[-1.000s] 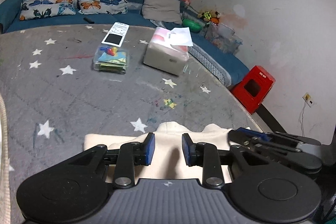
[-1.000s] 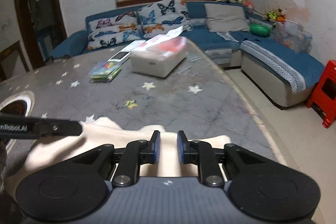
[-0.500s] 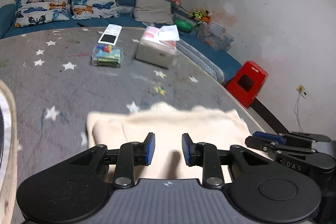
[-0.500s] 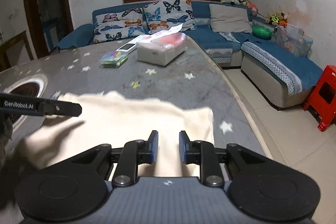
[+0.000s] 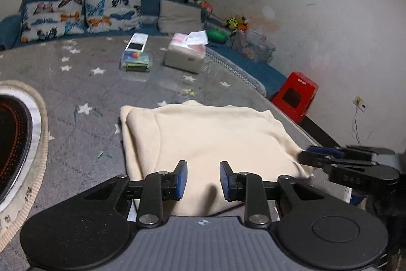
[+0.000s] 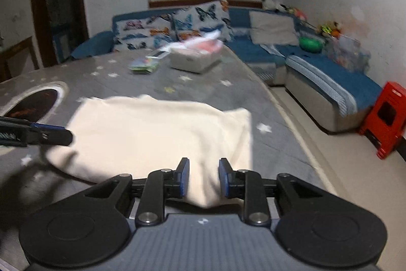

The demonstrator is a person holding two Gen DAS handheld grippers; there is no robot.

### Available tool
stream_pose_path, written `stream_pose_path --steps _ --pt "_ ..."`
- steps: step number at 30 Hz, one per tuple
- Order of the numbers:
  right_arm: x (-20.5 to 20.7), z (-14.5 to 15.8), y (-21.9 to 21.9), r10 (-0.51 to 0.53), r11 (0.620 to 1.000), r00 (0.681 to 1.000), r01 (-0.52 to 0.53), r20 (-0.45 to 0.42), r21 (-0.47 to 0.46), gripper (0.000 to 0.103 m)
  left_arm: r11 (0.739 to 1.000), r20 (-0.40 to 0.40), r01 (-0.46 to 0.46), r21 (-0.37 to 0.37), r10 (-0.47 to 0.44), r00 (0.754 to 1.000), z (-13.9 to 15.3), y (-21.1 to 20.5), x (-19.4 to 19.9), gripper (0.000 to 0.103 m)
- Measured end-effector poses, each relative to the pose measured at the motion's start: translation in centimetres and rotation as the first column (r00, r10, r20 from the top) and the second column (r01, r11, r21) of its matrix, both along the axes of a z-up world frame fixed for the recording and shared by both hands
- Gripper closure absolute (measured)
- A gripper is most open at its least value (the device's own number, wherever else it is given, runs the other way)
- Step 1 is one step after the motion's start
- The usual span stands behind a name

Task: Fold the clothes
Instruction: 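Open both grippers and release the folded sweatshirt on the table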

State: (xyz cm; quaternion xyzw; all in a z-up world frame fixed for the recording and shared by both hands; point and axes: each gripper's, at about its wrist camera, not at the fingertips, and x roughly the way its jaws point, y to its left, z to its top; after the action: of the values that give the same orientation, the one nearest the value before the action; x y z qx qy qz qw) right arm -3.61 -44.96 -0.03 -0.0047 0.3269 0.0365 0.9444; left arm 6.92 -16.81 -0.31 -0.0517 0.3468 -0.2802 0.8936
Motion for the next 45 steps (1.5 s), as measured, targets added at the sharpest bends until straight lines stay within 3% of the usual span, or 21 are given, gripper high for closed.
stream_pose_path --steps 3,6,13,17,20,28,32,38,45 --pt "0.3 -0.7 1.7 0.054 0.998 0.998 -0.054 -0.007 0.009 0.078 1.000 -0.009 0.002 0.023 -0.002 1.000 -0.8 -0.1 -0.2 0.074" --pt "0.2 -1.5 2.9 0.077 0.996 0.997 -0.077 -0.018 -0.041 0.077 0.999 -0.025 -0.003 0.039 0.004 1.000 -1.7 0.1 -0.5 0.074" --pt "-0.5 -0.3 4.9 0.140 0.989 0.990 -0.138 0.026 -0.060 0.077 0.999 -0.008 0.000 0.036 0.000 1.000 -1.3 -0.1 -1.0 0.074" --pt "0.2 -2.0 6.4 0.175 0.982 0.984 -0.176 -0.021 -0.071 0.076 0.999 -0.020 -0.006 0.044 0.007 1.000 -1.7 0.0 -1.1 0.074" --pt "-0.5 -2.0 6.8 0.177 0.979 0.984 -0.176 0.000 -0.102 0.077 0.999 -0.025 -0.010 0.038 0.011 1.000 -1.6 0.4 -1.4 0.074" --pt "-1.4 -0.9 2.7 0.023 0.999 0.999 -0.021 0.047 -0.040 0.077 1.000 -0.007 0.006 0.014 -0.006 1.000 -0.9 -0.4 -1.4 0.074" --pt "-1.1 -1.6 -0.6 -0.068 0.997 0.998 0.068 -0.004 0.022 0.077 1.000 -0.024 0.000 0.031 0.000 1.000 -1.5 -0.3 -1.0 0.074" --pt "-0.3 -0.4 -1.4 -0.076 0.995 0.996 0.073 0.042 0.065 0.076 0.999 -0.023 0.008 0.039 -0.007 1.000 -1.4 -0.2 -1.1 0.074" --pt "2.0 -2.0 -3.9 -0.141 0.978 0.989 0.146 -0.044 0.148 0.079 0.999 -0.040 0.006 0.040 -0.004 0.999 -1.7 0.0 -0.9 0.074"
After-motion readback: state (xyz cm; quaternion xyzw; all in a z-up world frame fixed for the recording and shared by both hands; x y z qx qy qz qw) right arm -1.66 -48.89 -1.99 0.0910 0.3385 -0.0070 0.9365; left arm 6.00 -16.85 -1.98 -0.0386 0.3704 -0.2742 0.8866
